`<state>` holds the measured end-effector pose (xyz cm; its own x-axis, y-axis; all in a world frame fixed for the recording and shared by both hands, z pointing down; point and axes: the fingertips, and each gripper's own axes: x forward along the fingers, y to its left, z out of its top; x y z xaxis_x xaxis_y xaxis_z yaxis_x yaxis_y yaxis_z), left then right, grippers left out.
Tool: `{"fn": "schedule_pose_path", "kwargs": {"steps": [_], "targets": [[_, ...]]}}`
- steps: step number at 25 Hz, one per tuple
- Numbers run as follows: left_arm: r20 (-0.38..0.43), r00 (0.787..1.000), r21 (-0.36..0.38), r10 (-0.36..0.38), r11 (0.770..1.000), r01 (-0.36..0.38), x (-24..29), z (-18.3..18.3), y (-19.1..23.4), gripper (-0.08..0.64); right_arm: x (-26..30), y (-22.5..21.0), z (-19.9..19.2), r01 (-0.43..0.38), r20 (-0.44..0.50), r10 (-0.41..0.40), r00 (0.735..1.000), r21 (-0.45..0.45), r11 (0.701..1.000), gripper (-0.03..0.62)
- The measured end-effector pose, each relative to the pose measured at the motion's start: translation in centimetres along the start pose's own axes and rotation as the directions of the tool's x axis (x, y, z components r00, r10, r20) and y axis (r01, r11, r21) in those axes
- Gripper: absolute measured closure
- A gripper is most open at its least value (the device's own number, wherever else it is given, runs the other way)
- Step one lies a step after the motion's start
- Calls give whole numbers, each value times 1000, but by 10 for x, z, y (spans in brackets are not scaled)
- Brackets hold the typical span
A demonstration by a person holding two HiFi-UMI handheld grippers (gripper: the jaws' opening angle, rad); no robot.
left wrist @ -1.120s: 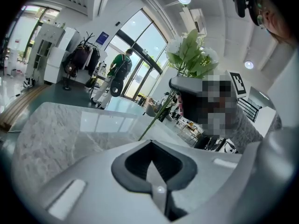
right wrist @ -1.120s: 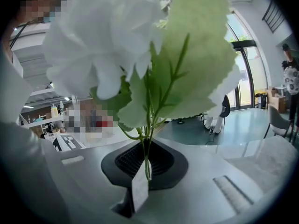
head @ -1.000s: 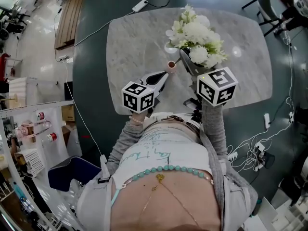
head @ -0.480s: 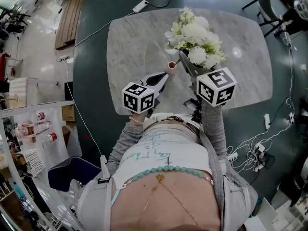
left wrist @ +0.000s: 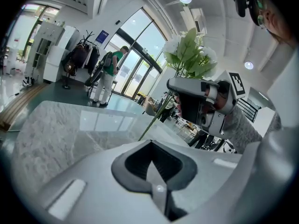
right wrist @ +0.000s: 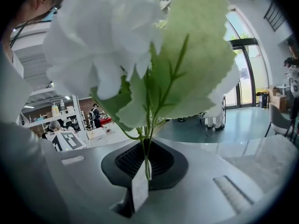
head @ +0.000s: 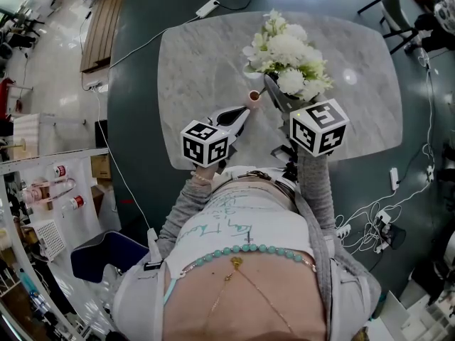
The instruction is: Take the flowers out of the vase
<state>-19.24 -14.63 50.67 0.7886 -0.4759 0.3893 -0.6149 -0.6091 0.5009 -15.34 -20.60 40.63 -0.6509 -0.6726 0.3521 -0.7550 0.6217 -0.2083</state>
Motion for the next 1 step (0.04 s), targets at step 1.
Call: {"fn": "schedule_pose_path", "kwargs": {"steps": [1], "targets": [[0,1000,0,0,1000,0,0,0,0,560,0,0,0,0,-1,0,1000,0,1000,557]]}}
